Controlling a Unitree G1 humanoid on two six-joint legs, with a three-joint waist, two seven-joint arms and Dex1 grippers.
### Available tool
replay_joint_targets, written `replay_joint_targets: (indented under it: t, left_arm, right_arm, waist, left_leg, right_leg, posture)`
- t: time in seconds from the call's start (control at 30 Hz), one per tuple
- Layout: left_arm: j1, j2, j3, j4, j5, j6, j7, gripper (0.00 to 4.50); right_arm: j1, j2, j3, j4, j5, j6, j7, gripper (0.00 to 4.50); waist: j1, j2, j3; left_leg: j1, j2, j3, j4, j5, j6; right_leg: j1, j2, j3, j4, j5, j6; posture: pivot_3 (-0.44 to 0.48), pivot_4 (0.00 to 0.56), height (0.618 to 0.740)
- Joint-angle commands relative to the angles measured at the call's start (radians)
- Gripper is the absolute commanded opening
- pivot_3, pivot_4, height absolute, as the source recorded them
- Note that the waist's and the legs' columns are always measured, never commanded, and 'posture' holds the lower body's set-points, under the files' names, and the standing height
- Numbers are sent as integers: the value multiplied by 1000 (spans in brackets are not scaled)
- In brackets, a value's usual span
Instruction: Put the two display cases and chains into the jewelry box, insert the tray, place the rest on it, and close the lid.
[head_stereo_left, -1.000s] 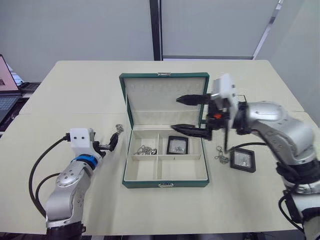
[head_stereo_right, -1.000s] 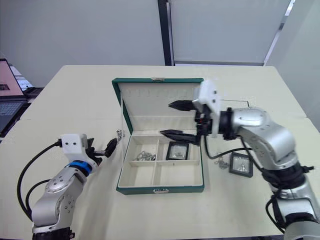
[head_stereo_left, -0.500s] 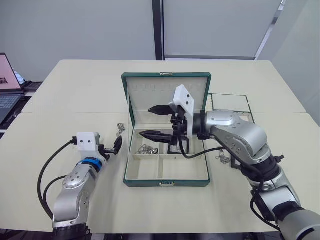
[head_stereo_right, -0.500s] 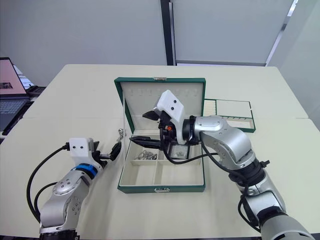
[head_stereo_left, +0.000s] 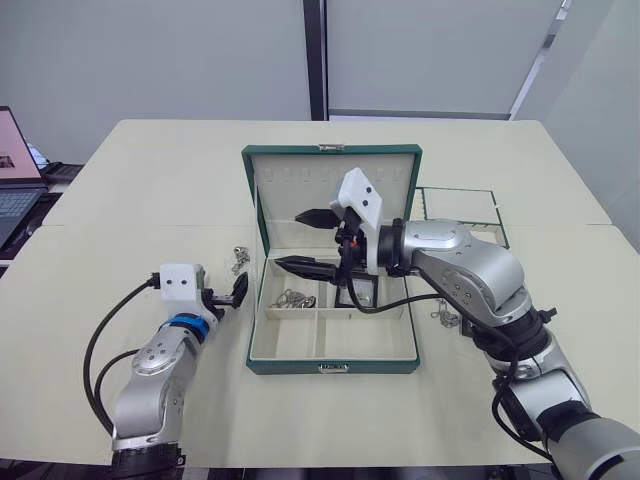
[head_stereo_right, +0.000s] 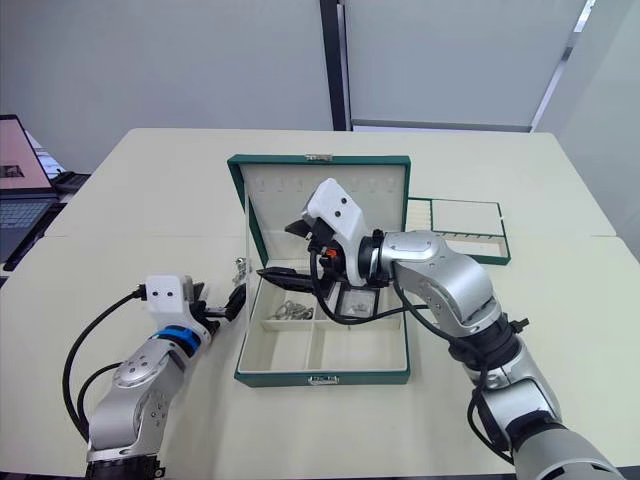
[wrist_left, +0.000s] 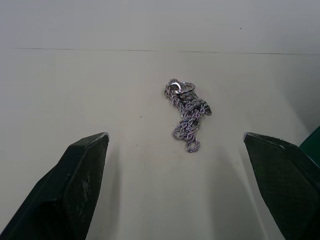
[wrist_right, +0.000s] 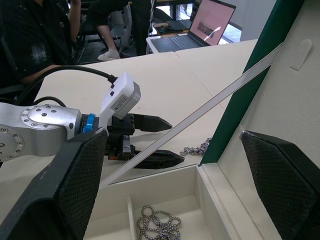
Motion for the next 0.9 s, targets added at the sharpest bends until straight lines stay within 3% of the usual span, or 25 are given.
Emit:
replay_joint_targets:
  t: [0.03, 0.9]
  left_arm:
    - [-16, 4, -5, -2, 6, -22, -9, 4479]
    - [-20, 20, 27, 23, -7, -41, -34, 4479]
  right_arm:
    - [-30, 13, -18, -15, -11, -6, -5, 4500]
    - [-93, 161, -4, 23, -70, 55, -91, 4500]
  waist:
    - [0, 0, 0]
    - [-8, 0, 0]
  left_leg:
    - [0, 0, 0, 0, 0, 0]
    - [0, 0, -3, -1, 0, 0]
  right_leg:
    - [0, 0, 0, 0, 0, 0]
    - [-3, 0, 0, 1, 1, -1]
  posture:
    - [0, 150, 740]
    - [0, 150, 740]
